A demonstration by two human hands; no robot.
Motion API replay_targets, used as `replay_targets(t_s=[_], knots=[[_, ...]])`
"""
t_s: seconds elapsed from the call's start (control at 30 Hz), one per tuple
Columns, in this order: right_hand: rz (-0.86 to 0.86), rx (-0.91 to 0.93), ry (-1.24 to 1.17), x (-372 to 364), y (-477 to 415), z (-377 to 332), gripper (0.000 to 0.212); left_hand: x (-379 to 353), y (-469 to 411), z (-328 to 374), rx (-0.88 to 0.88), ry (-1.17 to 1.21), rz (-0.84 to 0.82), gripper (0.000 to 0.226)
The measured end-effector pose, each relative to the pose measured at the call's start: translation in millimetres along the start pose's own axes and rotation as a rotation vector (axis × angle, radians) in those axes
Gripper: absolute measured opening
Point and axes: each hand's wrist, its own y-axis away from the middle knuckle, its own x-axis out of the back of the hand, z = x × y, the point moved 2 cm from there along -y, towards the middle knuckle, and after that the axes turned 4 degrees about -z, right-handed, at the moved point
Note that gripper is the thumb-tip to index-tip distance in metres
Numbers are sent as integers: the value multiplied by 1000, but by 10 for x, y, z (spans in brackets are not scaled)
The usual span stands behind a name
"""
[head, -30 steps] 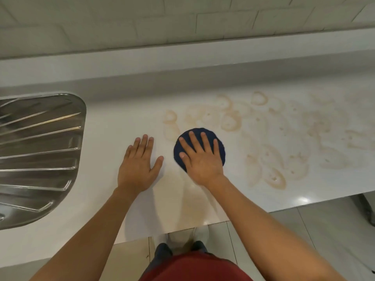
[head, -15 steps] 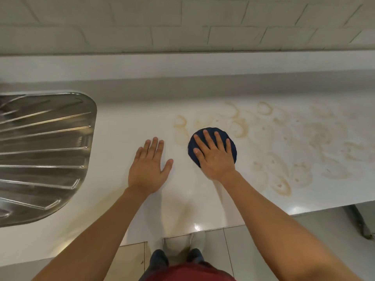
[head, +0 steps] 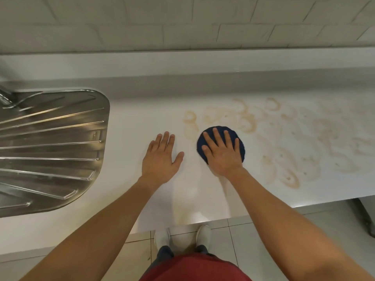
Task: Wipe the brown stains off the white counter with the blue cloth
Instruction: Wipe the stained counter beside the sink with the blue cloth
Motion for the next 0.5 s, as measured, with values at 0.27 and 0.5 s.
replay_targets(t_s=[0.27,0.5], knots=[[213,188,-117,109,388,151,48,203,-138,315,-163,149,27,61],[151,172,54,60,412,238,56,43,-133,524,-334,-207,-90,66]])
